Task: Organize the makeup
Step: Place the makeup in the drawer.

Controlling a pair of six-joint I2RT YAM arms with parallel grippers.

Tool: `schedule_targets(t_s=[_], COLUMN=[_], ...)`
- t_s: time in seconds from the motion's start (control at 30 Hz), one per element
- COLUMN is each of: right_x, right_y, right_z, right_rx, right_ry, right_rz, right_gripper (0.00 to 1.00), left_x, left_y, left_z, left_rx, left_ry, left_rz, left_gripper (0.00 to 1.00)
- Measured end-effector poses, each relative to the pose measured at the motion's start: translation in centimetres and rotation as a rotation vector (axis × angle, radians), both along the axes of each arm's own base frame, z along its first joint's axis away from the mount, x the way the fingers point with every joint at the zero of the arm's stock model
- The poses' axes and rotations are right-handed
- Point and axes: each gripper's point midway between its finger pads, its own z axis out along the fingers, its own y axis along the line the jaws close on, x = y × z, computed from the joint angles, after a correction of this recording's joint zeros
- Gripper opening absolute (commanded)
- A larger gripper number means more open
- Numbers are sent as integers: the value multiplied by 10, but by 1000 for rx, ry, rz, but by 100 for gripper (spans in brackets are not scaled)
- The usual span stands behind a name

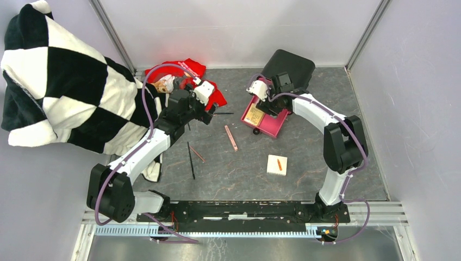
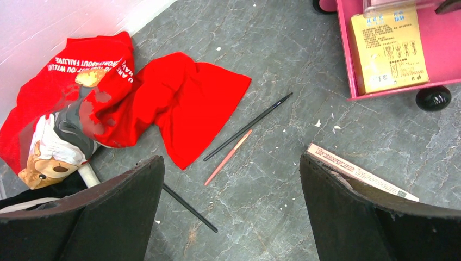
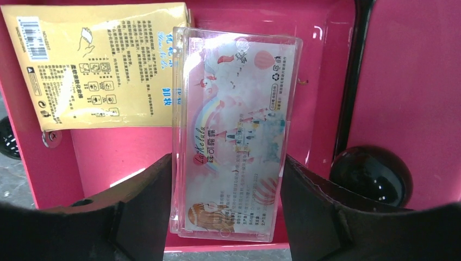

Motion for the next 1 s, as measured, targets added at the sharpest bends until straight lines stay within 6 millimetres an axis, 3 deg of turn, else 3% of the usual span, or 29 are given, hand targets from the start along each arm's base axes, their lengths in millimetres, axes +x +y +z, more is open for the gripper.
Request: schedule_targets(t_s=[0.3, 1.0], right_x=[17, 24], right_y=[-23, -28], right_z=[5, 7], right_rx=[24, 12], right_ry=[-34, -68], right_rz=[-72, -84], right_gripper=[66, 75], left_x=[-1, -3], left_y=[-2, -7], left_z=[0, 0], left_rx=[-5, -14], left_ry=[2, 6], left_rz=[-14, -40], left_gripper=[100, 100])
